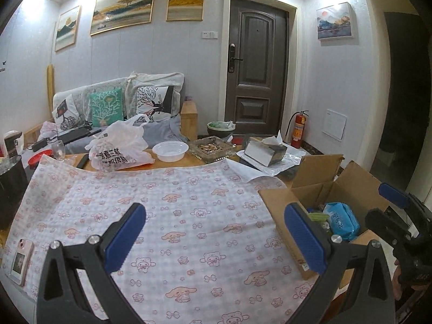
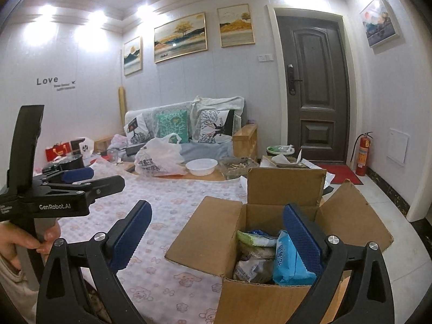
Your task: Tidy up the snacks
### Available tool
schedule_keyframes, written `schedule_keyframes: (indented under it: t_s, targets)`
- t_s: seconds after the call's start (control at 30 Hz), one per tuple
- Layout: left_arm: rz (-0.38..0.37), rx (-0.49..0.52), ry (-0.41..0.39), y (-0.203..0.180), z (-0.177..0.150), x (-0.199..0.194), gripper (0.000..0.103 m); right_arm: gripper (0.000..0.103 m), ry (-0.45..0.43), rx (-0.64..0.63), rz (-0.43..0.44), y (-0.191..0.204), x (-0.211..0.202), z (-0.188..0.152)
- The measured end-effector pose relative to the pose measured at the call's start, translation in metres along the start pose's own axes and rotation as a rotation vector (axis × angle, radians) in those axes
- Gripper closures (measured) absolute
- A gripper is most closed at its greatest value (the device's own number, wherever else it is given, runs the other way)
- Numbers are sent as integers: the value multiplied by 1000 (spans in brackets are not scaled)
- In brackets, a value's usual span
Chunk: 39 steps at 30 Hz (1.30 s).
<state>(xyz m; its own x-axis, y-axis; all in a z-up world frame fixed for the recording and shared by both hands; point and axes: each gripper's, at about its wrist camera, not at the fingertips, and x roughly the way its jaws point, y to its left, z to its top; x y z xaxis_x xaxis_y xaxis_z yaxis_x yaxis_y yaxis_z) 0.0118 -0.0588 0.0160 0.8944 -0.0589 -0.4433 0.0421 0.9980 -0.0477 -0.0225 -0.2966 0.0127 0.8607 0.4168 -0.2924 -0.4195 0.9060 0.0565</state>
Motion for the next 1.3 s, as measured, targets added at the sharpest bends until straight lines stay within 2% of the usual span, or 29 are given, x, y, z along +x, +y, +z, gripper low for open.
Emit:
schedule_keyframes:
  t_s: [1.3]
  targets:
    - [-17, 11, 10, -2, -3, -2, 1, 6, 4, 0, 4, 0, -2, -2]
